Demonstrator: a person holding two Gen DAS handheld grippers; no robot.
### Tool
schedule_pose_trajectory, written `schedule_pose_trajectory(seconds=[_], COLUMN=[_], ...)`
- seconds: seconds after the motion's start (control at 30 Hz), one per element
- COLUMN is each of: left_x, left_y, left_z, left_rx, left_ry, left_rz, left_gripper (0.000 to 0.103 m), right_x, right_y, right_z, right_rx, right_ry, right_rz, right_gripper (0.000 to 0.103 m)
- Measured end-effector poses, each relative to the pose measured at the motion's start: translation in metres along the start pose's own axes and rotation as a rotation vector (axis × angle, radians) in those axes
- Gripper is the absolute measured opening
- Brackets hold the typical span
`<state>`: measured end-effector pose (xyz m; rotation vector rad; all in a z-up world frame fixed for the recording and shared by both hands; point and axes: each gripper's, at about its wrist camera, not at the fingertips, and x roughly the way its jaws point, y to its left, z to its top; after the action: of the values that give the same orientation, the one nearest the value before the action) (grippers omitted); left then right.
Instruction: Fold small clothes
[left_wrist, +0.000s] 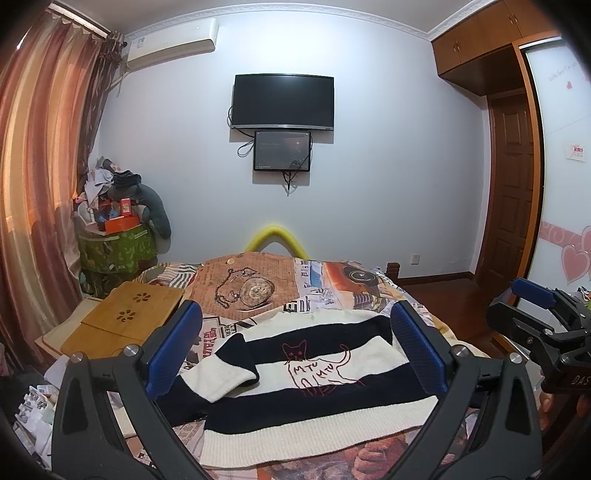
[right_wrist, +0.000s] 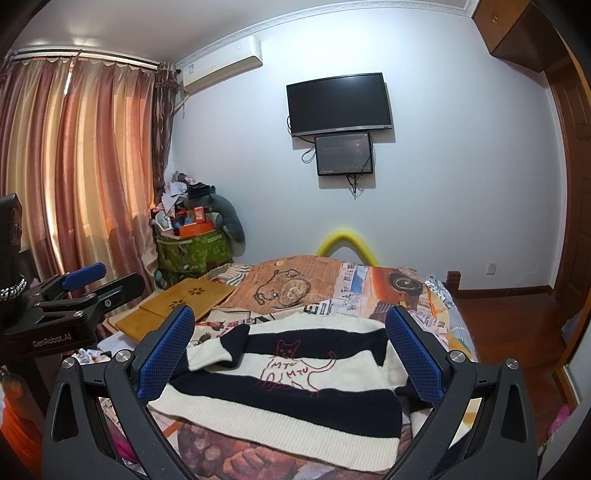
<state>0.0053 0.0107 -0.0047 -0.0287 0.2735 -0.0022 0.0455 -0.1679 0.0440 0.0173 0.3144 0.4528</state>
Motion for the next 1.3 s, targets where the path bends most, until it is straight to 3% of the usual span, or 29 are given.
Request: schedule_pose_trajectory(seconds=[1.3], left_x=[-0.0017], left_y=[-0.0027], left_z=[0.0012], left_rx=[0.005], left_ry=[-0.006], left_rz=[0.009], left_gripper=[0.103], right_x=[-0.0027], right_y=[0.0021], right_z=[0.0044], right_rx=[-0.002], right_ry=[-0.001], right_rz=[-0.002], right_gripper=[0.103])
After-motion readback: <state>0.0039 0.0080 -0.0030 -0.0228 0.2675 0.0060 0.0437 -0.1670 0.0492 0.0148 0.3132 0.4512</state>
